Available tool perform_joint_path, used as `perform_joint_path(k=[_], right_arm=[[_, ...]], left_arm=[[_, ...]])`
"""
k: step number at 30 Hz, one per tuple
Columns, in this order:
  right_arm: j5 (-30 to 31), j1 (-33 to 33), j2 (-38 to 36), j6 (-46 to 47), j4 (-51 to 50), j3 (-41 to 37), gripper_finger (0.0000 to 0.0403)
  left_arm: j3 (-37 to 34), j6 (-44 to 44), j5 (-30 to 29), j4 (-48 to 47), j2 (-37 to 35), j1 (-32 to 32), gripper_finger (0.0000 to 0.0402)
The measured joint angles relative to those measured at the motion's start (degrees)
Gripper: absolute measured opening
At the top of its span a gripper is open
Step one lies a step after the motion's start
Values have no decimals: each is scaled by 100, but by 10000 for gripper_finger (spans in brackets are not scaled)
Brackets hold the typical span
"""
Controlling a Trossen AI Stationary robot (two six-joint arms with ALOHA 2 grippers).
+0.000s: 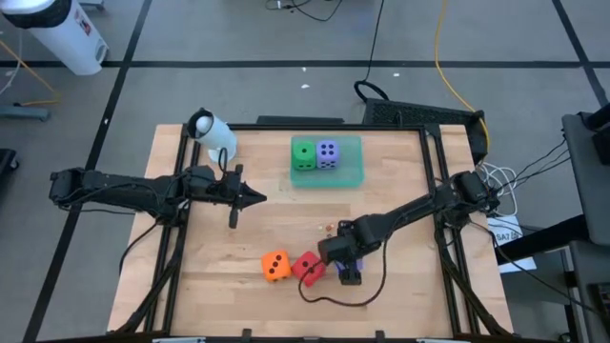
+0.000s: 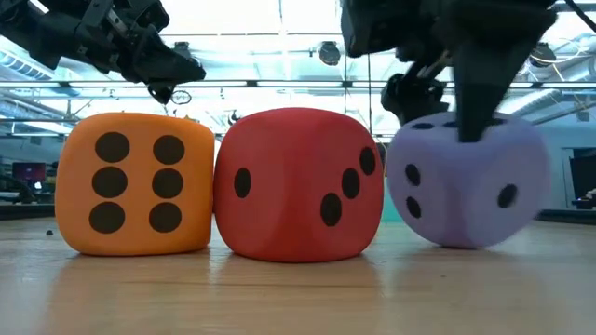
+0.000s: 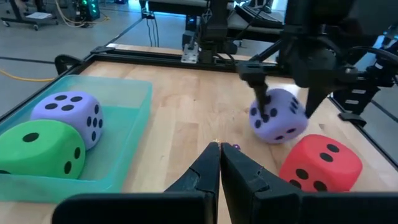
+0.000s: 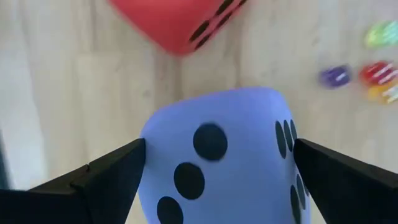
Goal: Pick & Place Dice
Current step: Put the large purple dice into the blue bin
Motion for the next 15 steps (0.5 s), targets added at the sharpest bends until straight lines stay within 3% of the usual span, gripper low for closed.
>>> perform_joint_path(k=[6,12,15], right_arm=[[468,-228,-574,-105,-62,-3,394],[475,-412,-957,-224,-1,-3,394],[871,-442,-1119,-371,-37,-3,394]], left_arm=[[0,-10,-123,4,-1,-10,21],[0,24,-199,0,0,-10,21],[0,27,-202,0,0,-10,21]])
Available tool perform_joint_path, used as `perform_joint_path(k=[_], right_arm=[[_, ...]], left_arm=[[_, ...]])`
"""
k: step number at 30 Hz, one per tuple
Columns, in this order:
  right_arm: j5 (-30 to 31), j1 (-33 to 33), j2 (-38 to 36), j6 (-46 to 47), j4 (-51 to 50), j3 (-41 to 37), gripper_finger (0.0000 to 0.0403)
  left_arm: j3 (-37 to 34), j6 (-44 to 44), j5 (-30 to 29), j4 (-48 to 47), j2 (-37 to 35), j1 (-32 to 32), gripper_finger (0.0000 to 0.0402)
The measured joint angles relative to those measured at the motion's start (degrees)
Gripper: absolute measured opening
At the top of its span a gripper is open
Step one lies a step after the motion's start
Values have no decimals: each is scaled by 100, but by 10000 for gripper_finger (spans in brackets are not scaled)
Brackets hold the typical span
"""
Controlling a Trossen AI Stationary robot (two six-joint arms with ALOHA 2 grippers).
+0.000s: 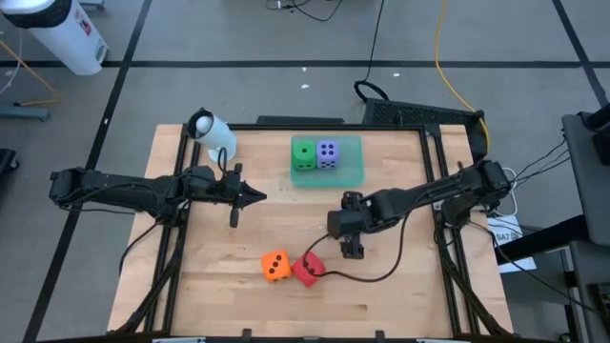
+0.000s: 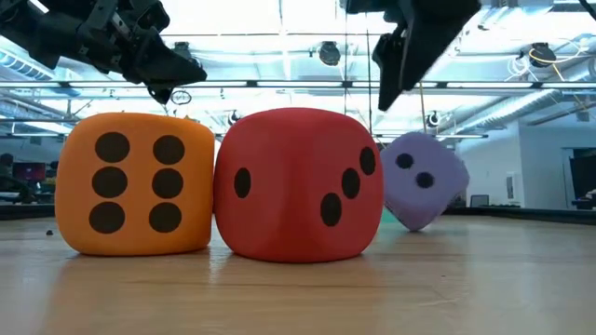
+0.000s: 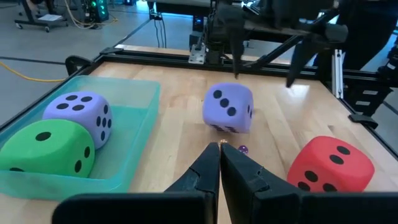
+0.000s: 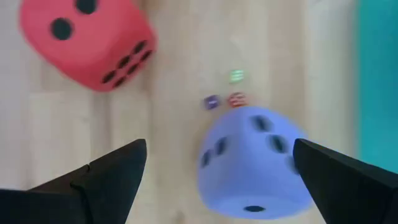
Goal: Pick & Place Dice
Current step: Put the large purple dice into the blue bin
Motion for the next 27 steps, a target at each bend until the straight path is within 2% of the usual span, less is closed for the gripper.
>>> perform_joint_path(k=[5,8,10,14,21,27], right_arm=[[927,-65,-213,491,-181,7,394],[1653,-95,-339,1166,-755,11,394],[1903,-111,-399,1752,-1114,9,394],[1865,-86,-604,2629,-1165,-222,394],[1855,131,-852,2995,-700,-1041,394],[1672,-108,-870,3433,-659,-1607,394]], left_arm=[[0,4,-12,-7,0,0,21],[0,4,-22,-24,-1,-2,21],[0,4,-35,-38,1,-2,21],[0,6,-42,-50,-1,-2,21],[0,11,-42,-51,1,-2,21],[0,14,-42,-52,-1,-2,21]])
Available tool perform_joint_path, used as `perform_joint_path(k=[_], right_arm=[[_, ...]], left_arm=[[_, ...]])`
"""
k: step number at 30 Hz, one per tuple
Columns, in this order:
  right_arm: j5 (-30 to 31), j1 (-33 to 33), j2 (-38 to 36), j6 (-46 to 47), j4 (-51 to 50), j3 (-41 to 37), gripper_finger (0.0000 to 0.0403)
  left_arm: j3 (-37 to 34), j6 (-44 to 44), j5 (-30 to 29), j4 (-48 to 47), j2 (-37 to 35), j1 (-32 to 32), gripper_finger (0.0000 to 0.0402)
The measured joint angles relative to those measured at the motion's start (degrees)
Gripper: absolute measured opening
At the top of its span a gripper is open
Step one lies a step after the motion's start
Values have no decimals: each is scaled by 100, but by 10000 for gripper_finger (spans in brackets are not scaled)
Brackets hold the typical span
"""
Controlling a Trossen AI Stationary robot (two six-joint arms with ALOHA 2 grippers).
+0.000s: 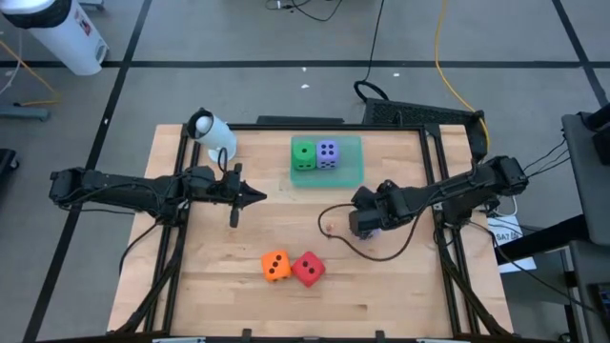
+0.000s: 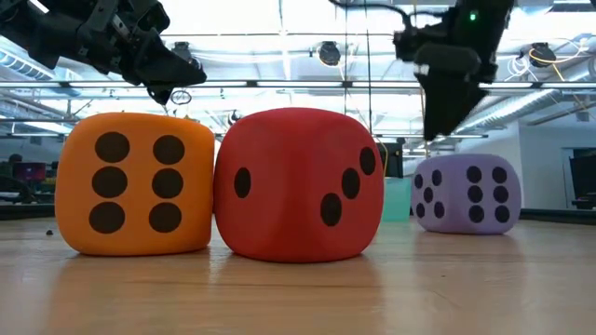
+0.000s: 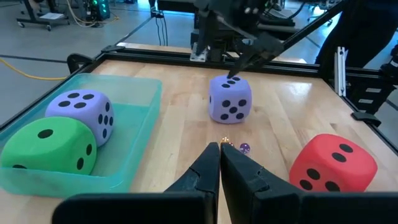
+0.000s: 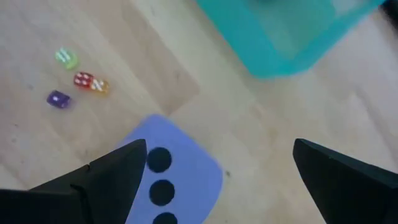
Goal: Pick & Place Dice
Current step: Put the large purple dice into the blue bin
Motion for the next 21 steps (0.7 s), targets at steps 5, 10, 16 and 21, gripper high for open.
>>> perform_joint_path(k=[5,10,16,21], right_arm=[[-588,-166,4,-743,77,-146,394],[-995,-186,-180,-2804,342,-137,394],[-1939,-282,-488,-4723,795,-133,394],[-2443,-620,-498,-4952,851,-140,394]], left_arm=[[0,57,-2,2,2,0,21],[0,164,-4,1,1,0,21],[0,207,-4,-2,1,0,21],[0,252,-7,-34,0,0,21]])
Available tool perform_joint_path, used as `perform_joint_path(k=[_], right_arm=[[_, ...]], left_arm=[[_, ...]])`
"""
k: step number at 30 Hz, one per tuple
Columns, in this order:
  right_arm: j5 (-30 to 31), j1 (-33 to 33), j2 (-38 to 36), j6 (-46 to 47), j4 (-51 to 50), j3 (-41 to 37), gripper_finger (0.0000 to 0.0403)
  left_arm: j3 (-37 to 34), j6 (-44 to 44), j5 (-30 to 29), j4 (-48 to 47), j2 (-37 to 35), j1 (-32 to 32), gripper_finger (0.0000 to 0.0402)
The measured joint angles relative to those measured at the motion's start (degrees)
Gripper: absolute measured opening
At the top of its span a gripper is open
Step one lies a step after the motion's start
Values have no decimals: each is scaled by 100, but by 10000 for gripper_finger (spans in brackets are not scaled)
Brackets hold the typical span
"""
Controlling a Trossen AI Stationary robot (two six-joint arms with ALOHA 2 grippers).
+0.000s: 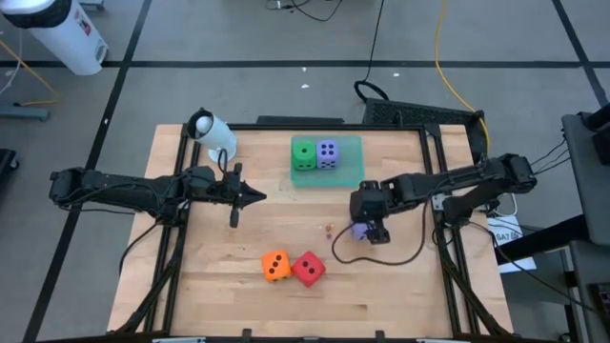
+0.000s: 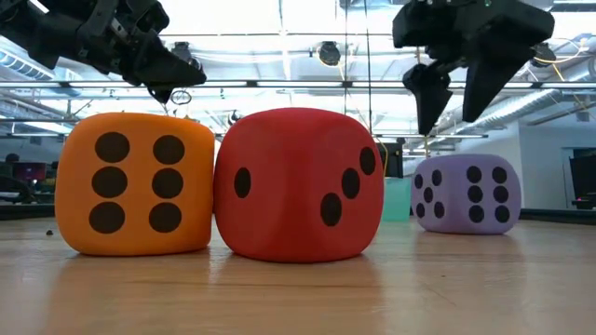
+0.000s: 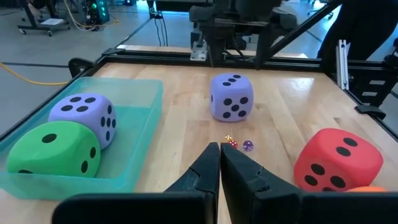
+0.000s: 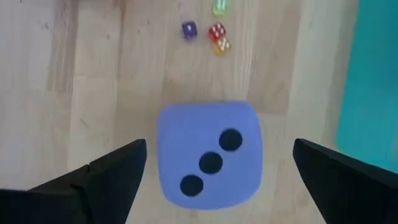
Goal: Pick & Place Dice
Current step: Put the large purple dice into the blue bin
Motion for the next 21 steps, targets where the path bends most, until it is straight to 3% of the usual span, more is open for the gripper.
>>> perform_joint_path(k=[7,21], right_arm=[[-498,-211,-2,204,69,-192,399],[-75,-195,0,-163,171,-408,400]], left_arm=[[0,209,-4,-155,2,0,21],[0,423,-157,-146,1,-1,21]])
